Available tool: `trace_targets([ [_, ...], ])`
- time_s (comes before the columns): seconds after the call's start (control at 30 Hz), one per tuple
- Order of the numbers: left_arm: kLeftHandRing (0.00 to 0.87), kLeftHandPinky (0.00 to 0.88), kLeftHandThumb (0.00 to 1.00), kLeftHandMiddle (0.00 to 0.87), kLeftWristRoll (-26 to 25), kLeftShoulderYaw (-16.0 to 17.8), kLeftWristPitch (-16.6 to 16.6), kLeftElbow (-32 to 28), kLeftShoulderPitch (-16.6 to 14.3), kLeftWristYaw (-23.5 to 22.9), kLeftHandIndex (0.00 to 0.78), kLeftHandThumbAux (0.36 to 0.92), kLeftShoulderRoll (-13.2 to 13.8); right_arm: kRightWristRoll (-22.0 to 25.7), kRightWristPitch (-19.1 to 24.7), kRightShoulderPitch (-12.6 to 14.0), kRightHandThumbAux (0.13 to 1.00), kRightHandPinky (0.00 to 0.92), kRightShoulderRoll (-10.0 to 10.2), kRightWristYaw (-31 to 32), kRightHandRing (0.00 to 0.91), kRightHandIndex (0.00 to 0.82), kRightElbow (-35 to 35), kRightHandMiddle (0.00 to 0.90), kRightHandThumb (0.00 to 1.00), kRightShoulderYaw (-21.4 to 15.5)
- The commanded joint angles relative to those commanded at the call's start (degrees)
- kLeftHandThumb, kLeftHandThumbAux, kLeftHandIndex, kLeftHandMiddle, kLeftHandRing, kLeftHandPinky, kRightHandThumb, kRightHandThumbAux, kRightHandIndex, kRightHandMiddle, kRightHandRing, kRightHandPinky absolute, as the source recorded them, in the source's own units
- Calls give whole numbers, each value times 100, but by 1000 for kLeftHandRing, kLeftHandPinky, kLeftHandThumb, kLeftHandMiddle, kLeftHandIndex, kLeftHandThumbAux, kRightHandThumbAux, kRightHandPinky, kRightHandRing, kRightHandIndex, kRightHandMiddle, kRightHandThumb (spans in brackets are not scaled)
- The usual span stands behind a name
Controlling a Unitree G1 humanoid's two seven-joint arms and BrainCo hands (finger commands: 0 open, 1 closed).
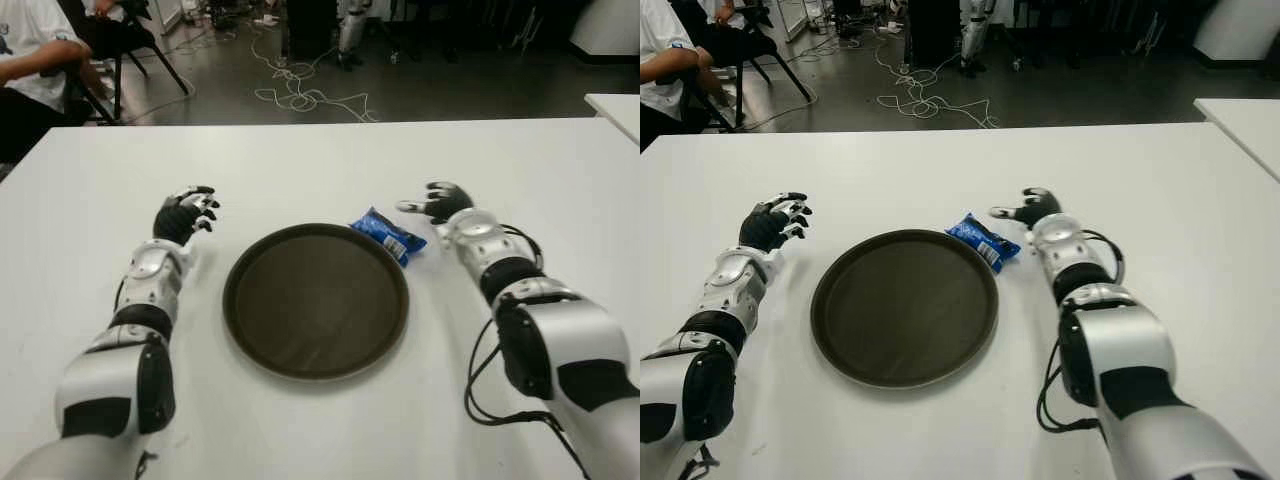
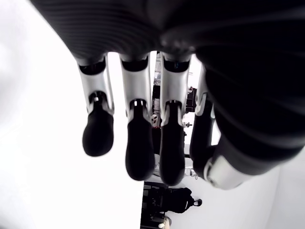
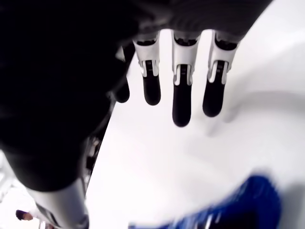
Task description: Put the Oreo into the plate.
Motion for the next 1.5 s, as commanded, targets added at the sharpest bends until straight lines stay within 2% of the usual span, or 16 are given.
trace_targets([
  [0.23,619,676,696,571,-11,7,-5,1,-2,-7,424,717,-18,-113,-284,41,851,306,141,-13,266,205,19,233,0,146],
  [0.33,622,680,695,576,-15,11,8,10,-9,-15,424,718,-14,-290,-372,15,848,301,131,-50,276,209,-1,244,0,348],
  [0.47,624,683,695,580,-20,17,17,16,-13,-9,424,718,-14,-341,-471,43,842,282,122,-60,284,212,-14,257,0,410],
  [0.6,620,672,697,576,-38,32,3,9,-15,-28,424,717,-24,-396,-690,112,857,370,141,-117,353,266,-35,325,0,486],
  [0.73,621,672,697,576,-26,21,-17,1,-14,-19,424,717,-28,-462,-794,114,860,393,166,-177,373,287,-29,348,0,563],
  [1.27,627,682,696,583,26,-32,-8,21,-20,1,424,717,-6,-884,-778,47,825,325,213,-421,307,292,-23,295,0,1051],
  [1.5,633,687,695,588,22,-31,-13,14,-17,12,424,718,-13,-909,-785,60,813,322,223,-433,307,285,-29,288,0,1091],
])
